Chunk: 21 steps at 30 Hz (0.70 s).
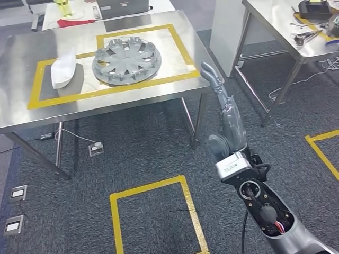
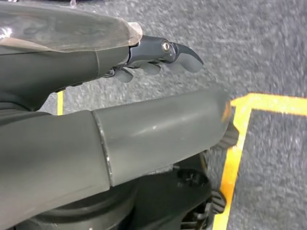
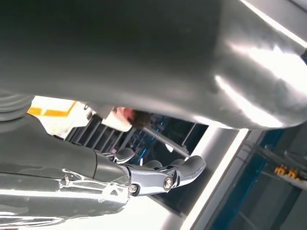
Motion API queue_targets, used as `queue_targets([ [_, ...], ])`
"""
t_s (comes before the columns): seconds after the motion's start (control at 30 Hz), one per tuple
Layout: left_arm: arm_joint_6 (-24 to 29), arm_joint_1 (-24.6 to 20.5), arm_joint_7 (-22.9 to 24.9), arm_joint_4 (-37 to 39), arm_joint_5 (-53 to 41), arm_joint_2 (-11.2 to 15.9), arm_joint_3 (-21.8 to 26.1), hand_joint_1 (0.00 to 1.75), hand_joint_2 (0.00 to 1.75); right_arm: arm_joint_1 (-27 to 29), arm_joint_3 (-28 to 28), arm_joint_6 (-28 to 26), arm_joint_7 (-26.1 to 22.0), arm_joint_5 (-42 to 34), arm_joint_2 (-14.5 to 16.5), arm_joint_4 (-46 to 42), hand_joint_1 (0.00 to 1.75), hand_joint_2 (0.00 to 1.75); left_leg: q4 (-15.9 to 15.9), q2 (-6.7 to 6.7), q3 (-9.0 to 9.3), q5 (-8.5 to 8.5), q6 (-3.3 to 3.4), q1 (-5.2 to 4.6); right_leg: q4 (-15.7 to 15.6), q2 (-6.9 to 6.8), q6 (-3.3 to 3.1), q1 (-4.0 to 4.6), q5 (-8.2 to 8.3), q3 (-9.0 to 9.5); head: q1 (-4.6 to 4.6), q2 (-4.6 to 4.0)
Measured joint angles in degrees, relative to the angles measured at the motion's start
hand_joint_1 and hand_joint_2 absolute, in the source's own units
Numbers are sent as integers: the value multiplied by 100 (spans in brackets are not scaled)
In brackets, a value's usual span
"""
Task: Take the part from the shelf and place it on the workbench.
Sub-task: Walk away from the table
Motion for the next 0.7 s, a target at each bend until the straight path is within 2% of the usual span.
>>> queue_targets([
  [0.03, 0, 1, 2, 3, 0, 20, -1, 0, 0, 9, -5, 0, 1, 0, -8, 8, 0, 0, 116, 19, -36, -68, -55, 8, -43, -9, -44, 8, -8, 8, -11, 0],
  [0.07, 1, 2, 5, 7, -1, 33, -1, 0, 0, 15, -13, -3, 1, -1, -15, 15, 0, 0, 189, 34, -58, -109, -94, 10, 35, 36, -128, 40, -58, -35, -42, 0],
  [0.1, 1, 3, 15, 6, -2, 21, -2, 0, 0, 14, -20, -9, -3, -1, -20, 17, 0, 0, 231, 54, -57, -127, -112, 36, 59, 99, -229, 54, -74, -66, -82, 0],
  [0.17, 2, -4, 38, 5, -10, -6, -2, 0, 0, 16, -30, -19, -15, -2, -30, 18, 0, 0, 315, 31, -77, -212, -121, 70, 92, 205, -341, 94, -79, -87, -177, 0],
  [0.2, 2, -8, 57, 4, -16, -13, -2, 0, 0, 20, -31, -22, -23, -1, -31, 17, 0, 0, 505, -19, -160, -339, -105, 77, 81, 252, -381, 111, -71, -83, -204, 0],
  [0.23, 3, -13, 77, 4, -22, -20, -2, 0, 0, 24, -32, -25, -28, -1, -31, 15, 0, 0, 836, -91, -322, -520, -76, 62, 65, 294, -413, 130, -61, -74, -232, 0],
  [0.3, 3, -13, 121, 4, -27, -22, -2, 0, 0, 28, -32, -29, -33, 2, -32, 16, 0, 0, 1748, -203, -806, -883, 12, -16, 40, 385, -456, 172, -42, -76, -256, 0],
  [0.33, 4, -8, 137, 4, -26, -24, -2, 0, 0, 31, -32, -31, -34, 3, -32, 16, 0, 0, 2086, -230, -1012, -958, 62, -65, 36, 441, -471, 195, -38, -80, -258, 0],
  [0.37, 7, -2, 148, 4, -24, -27, -2, 0, 0, 35, -33, -32, -35, 4, -32, 17, 0, 0, 2211, -249, -1121, -922, 119, -111, 35, 505, -483, 215, -36, -83, -257, 0],
  [0.4, 13, 4, 156, 4, -18, -30, -2, 0, 0, 38, -35, -34, -35, 4, -32, 17, 0, 0, 2082, -270, -1107, -777, 181, -156, 35, 575, -491, 229, -34, -84, -256, 0],
  [0.43, 24, 7, 165, 4, -10, -32, -2, 0, 0, 40, -39, -36, -37, 4, -32, 17, 0, 0, 1728, -322, -978, -555, 252, -201, 33, 647, -496, 235, -30, -84, -257, 0],
  [0.5, 52, 8, 174, 7, 20, -22, -2, 0, 0, 49, -51, -35, -46, 5, -32, 17, 0, 0, 855, -595, -606, -181, 376, -274, 32, 778, -493, 228, -22, -89, -257, 0],
  [0.53, 67, 5, 175, 9, 40, -16, -2, 0, 0, 57, -59, -28, -55, 10, -32, 17, 0, 0, 560, -697, -471, -89, 399, -300, 29, 837, -482, 221, -17, -96, -257, 0],
  [0.57, 81, -2, 175, 10, 65, -11, -1, 0, 0, 65, -66, -17, -67, 15, -32, 18, 0, 0, 422, -753, -406, -72, 395, -318, 23, 892, -463, 214, -12, -104, -257, 0],
  [0.63, 107, -21, 175, 10, 119, -26, 1, 0, 0, 79, -78, 9, -93, 24, -32, 20, 0, 0, 351, -627, -369, -59, 358, -318, -10, 992, -403, 206, 11, -116, -253, 0],
  [0.67, 122, -26, 175, 10, 145, -39, 3, 0, 0, 80, -89, 19, -109, 22, -32, 24, 0, 0, 298, -555, -345, -36, 355, -307, 12, 929, -381, 219, -14, -135, -245, 0],
  [0.7, 139, -25, 175, 11, 170, -52, 7, 0, 0, 75, -102, 27, -122, 16, -32, 31, 0, 0, 243, -477, -322, -7, 364, -294, 124, 789, -364, 239, -102, -192, -223, 0],
])
